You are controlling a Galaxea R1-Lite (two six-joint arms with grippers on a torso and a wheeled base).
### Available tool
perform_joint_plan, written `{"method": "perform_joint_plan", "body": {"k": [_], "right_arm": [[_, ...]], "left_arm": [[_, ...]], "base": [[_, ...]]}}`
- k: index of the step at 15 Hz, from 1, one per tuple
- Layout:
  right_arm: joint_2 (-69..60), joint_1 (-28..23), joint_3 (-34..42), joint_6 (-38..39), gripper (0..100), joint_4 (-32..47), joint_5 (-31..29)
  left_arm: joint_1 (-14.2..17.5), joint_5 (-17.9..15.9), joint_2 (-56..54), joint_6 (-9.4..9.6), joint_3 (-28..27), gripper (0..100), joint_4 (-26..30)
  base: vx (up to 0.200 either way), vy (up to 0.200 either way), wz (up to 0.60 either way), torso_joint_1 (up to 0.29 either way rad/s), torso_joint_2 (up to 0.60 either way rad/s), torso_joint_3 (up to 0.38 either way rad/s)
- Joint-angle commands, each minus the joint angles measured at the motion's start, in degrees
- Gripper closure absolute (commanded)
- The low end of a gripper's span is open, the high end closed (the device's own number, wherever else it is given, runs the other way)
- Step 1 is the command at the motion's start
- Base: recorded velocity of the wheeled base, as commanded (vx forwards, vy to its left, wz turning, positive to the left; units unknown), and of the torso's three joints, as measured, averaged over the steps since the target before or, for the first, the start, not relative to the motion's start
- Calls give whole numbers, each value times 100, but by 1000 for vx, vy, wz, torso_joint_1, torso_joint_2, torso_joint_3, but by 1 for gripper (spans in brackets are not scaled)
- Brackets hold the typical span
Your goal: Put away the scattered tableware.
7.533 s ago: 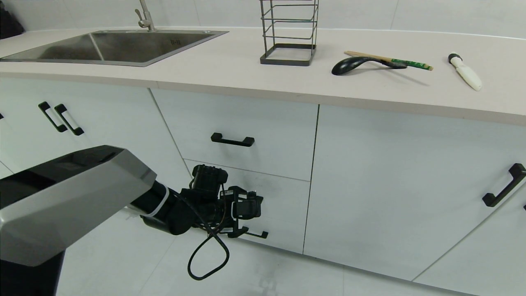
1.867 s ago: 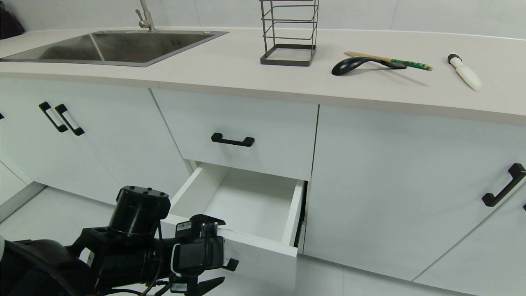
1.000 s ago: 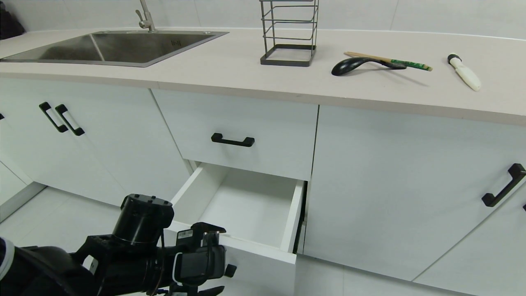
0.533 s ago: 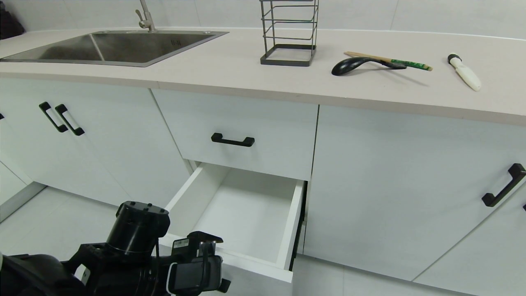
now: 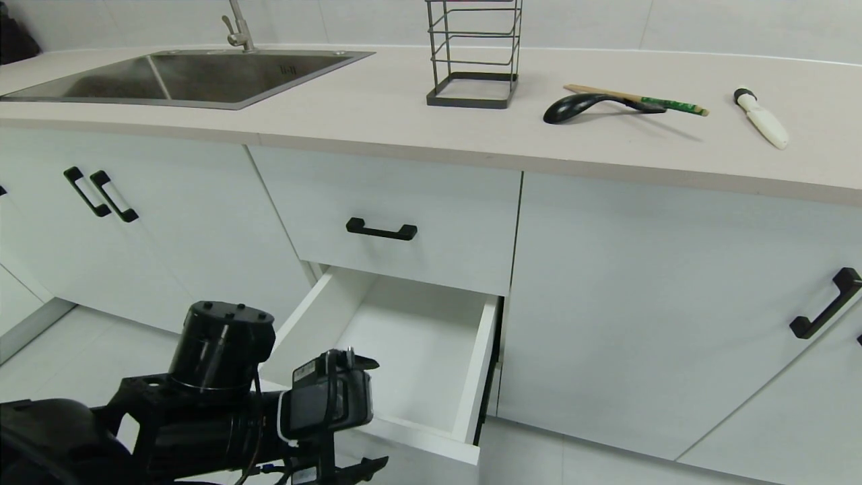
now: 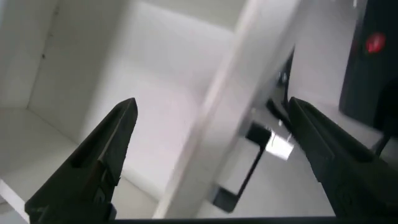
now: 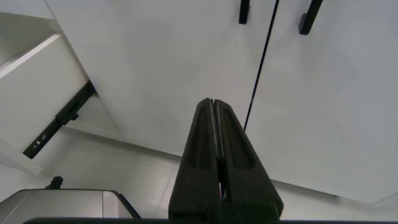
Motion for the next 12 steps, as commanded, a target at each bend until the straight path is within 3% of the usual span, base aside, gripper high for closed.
{"method": "perform_joint_plan", "body": {"k": [1,2,3,4,6,7,8,10,12], "right_arm": [[7,1,0,-2,100,0,2],[7,1,0,-2,100,0,2],[7,1,0,-2,100,0,2],[7,1,0,-2,100,0,2],[7,1,0,-2,100,0,2],[7,1,0,-2,100,0,2],[7,1,0,-2,100,0,2],[7,1,0,-2,100,0,2],[7,1,0,-2,100,0,2]], "left_arm": [[-519,4,-566,-977,-428,0,13],[-712,48,-769,-1777,-595,0,39],[-774,92,-865,-2146,-674,0,30],[-800,92,-1059,-2928,-797,0,4],[-669,-198,-1419,-3737,-806,0,30],[-633,-585,-1603,-4045,-806,0,4],[-537,-743,-1718,-4185,-806,0,-14],[-80,-954,-2201,-4546,-806,0,-14],[17,-989,-2641,-4906,-938,0,-172]], "base": [[0,0,0,0,0,0],[0,0,0,0,0,0],[0,0,0,0,0,0],[0,0,0,0,0,0],[0,0,0,0,0,0],[0,0,0,0,0,0],[0,0,0,0,0,0],[0,0,0,0,0,0],[0,0,0,0,0,0]]}}
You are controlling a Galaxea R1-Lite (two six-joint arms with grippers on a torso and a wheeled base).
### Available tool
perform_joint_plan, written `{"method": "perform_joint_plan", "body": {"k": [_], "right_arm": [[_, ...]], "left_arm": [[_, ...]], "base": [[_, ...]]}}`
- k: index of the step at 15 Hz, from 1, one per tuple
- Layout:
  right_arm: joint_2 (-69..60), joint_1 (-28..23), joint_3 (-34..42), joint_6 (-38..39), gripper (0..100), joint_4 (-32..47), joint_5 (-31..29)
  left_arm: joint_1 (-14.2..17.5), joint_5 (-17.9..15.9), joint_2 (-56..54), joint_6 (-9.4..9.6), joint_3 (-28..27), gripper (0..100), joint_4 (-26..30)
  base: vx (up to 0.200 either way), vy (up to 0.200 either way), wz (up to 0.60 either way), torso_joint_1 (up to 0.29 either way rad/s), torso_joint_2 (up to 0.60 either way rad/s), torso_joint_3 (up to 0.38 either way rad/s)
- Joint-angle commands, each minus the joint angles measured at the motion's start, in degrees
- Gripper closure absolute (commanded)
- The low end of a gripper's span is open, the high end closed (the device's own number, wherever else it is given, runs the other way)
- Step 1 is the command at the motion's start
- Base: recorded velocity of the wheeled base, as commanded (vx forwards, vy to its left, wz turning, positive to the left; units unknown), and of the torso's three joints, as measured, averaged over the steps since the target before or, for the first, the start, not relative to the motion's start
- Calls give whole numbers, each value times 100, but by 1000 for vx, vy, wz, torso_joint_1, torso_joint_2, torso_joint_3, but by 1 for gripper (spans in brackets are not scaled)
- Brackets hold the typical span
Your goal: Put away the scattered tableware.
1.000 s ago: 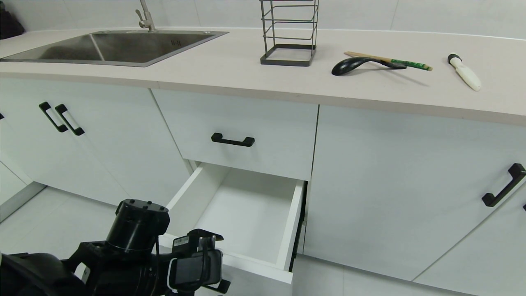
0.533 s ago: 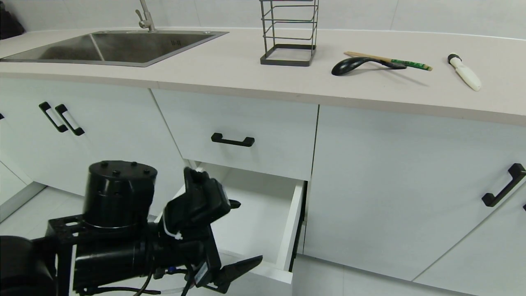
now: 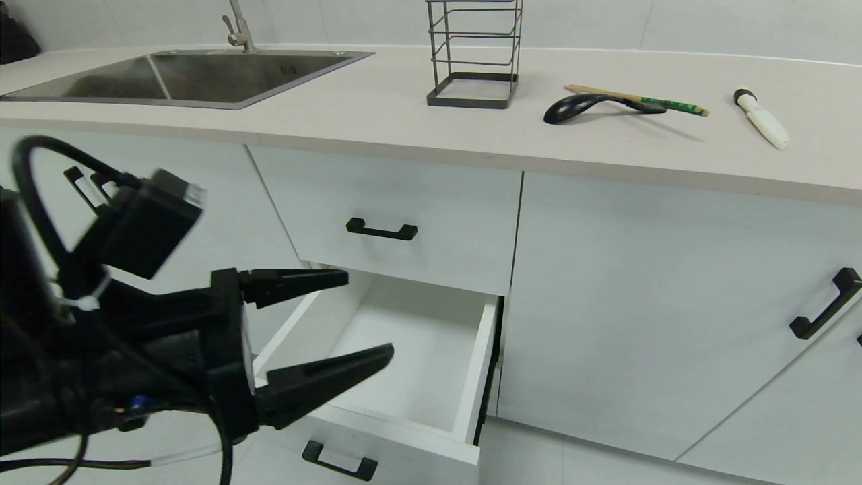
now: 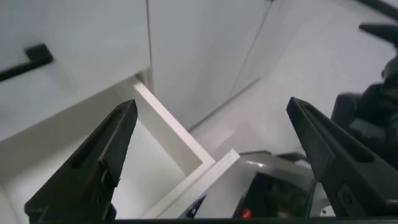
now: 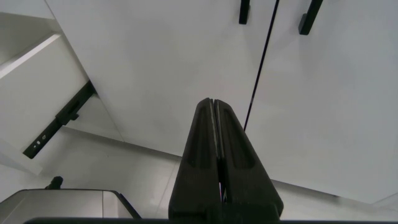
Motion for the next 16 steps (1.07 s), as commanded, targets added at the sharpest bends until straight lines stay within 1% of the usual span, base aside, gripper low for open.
{"method": "perform_joint_plan", "body": {"k": [1,2,4,5,6,7,8,9,10,11,12,13,15,16], "right_arm": [[5,1,0,-3,100,0,2],[5,1,0,-3,100,0,2],[5,1,0,-3,100,0,2],[5,1,0,-3,100,0,2],[5,1,0,-3,100,0,2],[5,1,0,-3,100,0,2],[5,1,0,-3,100,0,2],[5,1,0,-3,100,0,2],[5,1,0,-3,100,0,2],[5,1,0,-3,100,0,2],[5,1,0,-3,100,0,2],[5,1,0,-3,100,0,2],[5,1,0,-3,100,0,2],[5,1,0,-3,100,0,2]], "left_arm": [[154,28,-811,-337,-52,0,-261],[233,221,-1136,-486,71,0,-349],[505,546,-1602,-609,299,0,-366],[901,696,-2015,-618,580,0,-366],[1261,722,-2288,-592,800,0,-366],[1604,740,-2551,-521,1029,0,-366],[1929,740,-2841,-328,1319,0,-366],[2140,748,-3114,-108,1626,0,-366],[2263,757,-3421,76,1969,0,-357],[2333,766,-3782,217,2338,0,-322],[2395,827,-4002,322,2575,0,-313],[2553,942,-4362,533,2980,0,-313],[2597,951,-4951,560,3586,0,-270],[2597,951,-5311,533,3762,0,-6]], "base": [[0,0,0,0,0,0],[0,0,0,0,0,0],[0,0,0,0,0,0],[0,0,0,0,0,0],[0,0,0,0,0,0],[0,0,0,0,0,0],[0,0,0,0,0,0],[0,0,0,0,0,0],[0,0,0,0,0,0],[0,0,0,0,0,0],[0,0,0,0,0,0],[0,0,0,0,0,0],[0,0,0,0,0,0],[0,0,0,0,0,0]]}}
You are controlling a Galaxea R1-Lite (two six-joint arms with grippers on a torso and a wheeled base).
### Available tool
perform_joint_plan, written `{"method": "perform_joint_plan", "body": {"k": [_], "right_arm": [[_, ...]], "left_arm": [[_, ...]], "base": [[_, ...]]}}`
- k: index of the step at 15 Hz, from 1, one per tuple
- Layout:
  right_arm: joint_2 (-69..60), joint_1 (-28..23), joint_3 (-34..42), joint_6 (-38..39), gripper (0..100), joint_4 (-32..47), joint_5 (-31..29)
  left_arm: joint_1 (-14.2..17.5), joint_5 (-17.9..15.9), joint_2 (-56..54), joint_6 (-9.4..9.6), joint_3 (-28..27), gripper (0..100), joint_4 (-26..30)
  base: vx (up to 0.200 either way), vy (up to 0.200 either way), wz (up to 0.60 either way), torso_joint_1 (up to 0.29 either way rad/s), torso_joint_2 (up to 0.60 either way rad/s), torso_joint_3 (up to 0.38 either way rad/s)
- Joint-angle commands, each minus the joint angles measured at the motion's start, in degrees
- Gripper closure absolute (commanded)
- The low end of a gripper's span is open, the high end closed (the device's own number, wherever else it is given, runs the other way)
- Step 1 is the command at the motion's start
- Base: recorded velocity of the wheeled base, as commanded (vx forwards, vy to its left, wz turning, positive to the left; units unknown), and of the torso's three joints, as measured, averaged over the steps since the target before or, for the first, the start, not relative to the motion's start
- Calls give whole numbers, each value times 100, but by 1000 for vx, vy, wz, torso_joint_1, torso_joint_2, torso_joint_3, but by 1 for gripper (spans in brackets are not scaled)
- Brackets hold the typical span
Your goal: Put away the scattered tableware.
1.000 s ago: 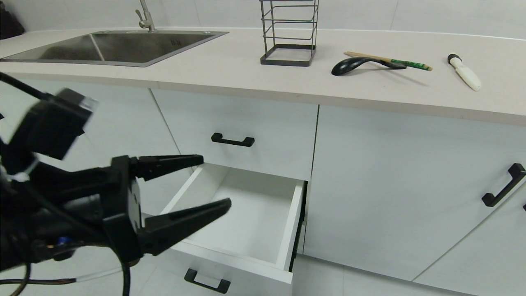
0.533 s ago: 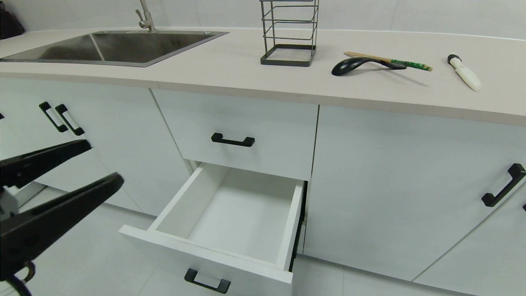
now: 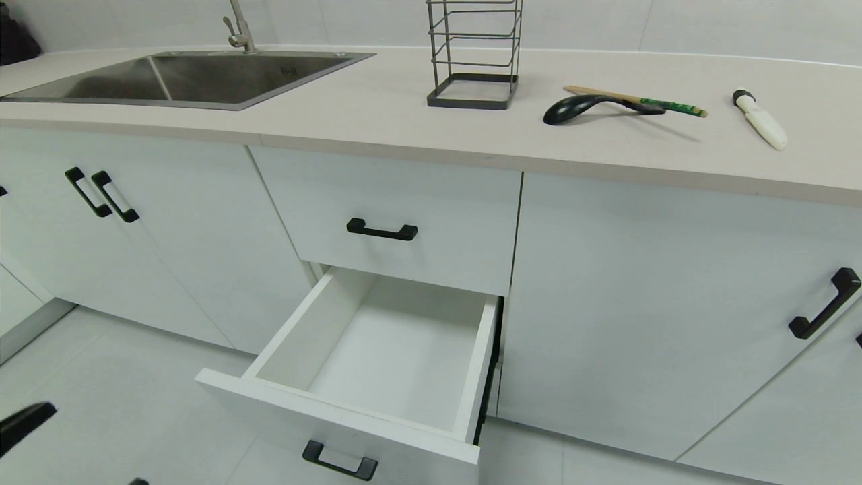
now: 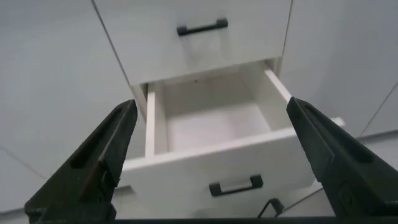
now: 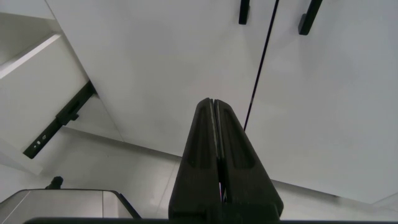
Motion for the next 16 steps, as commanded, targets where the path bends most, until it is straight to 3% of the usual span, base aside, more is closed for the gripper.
{"method": "perform_joint_plan", "body": {"k": [1,2,3,4,5,7,9,10,13,14,15,16], "right_arm": [[7,1,0,-2,100,0,4],[7,1,0,-2,100,0,4],[7,1,0,-2,100,0,4],[7,1,0,-2,100,0,4],[7,1,0,-2,100,0,4],[7,1,0,-2,100,0,4],[7,1,0,-11,100,0,13],[7,1,0,-20,100,0,31],[7,1,0,-11,100,0,31],[7,1,0,-11,100,0,31],[7,1,0,-11,100,0,31],[7,1,0,-11,100,0,31]], "left_arm": [[75,52,-1426,-128,427,0,973],[75,43,-2041,-216,445,0,1676],[233,34,-2463,-190,445,0,2493],[453,8,-2700,-260,366,0,2748],[409,157,-2700,-286,445,0,2467],[409,1010,-2700,-374,453,0,2476],[409,1748,-2700,-295,453,0,2546],[409,2205,-2700,-427,453,0,2695],[409,2082,-2700,-541,453,0,2713],[409,2100,-2700,-682,453,0,2713],[409,2109,-2700,-954,453,0,2722],[409,2109,-2700,-989,453,0,2713]], "base": [[0,0,0,0,0,0],[0,0,0,0,0,0],[0,0,0,0,0,0],[0,0,0,0,0,0],[0,0,0,0,0,0],[0,0,0,0,0,0],[0,0,0,0,0,0],[0,0,0,0,0,0],[0,0,0,0,0,0],[0,0,600,-2,7,2],[0,0,600,2,-7,-2],[0,0,600,2,2,-2]]}}
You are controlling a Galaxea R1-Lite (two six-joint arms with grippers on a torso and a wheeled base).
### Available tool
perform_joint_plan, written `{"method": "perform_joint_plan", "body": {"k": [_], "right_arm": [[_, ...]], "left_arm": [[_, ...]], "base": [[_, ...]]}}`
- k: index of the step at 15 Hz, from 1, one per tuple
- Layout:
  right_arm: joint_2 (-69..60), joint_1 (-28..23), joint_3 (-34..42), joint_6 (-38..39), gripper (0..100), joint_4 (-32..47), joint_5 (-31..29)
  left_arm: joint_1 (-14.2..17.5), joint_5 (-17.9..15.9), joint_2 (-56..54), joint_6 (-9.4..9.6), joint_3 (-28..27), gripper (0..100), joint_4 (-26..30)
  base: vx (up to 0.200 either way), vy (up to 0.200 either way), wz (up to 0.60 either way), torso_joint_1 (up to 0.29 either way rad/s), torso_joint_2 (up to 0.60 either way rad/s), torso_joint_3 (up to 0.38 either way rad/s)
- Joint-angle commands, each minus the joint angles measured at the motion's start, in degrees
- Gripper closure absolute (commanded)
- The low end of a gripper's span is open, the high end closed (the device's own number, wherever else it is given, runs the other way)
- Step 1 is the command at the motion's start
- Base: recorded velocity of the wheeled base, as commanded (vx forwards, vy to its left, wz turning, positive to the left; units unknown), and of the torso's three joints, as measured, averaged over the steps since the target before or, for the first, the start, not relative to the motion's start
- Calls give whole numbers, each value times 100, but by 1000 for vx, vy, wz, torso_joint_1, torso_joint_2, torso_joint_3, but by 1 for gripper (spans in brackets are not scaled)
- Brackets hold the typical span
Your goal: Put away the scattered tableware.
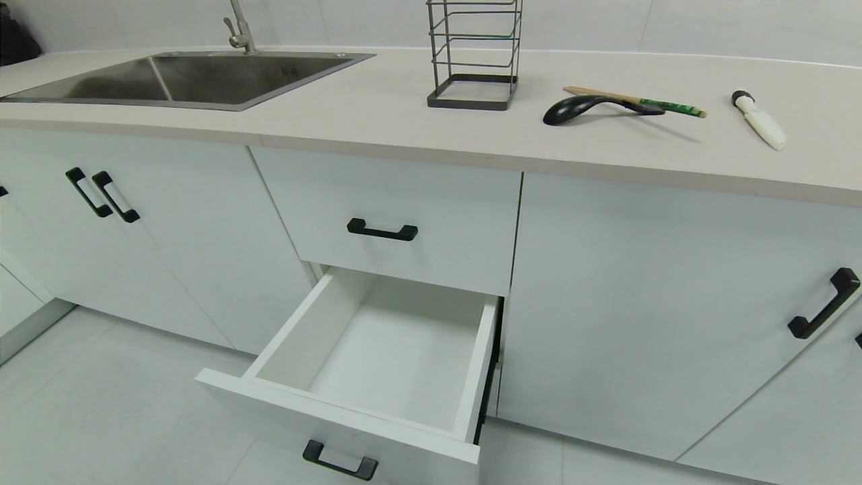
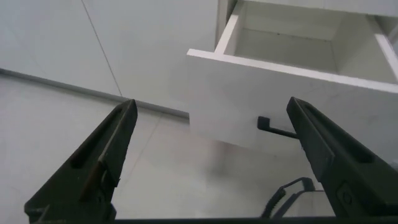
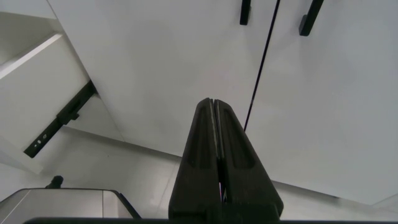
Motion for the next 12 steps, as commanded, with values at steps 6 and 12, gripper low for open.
{"method": "perform_joint_plan", "body": {"k": [6,12], "right_arm": [[7,1,0,-1,100,0,-10],[7,1,0,-1,100,0,-10]], "left_arm": [[2,11,7,-1,0,0,-11],[2,11,7,-1,0,0,-19]], "base": [[0,0,0,0,0,0],[133,0,0,0,3,2]]}}
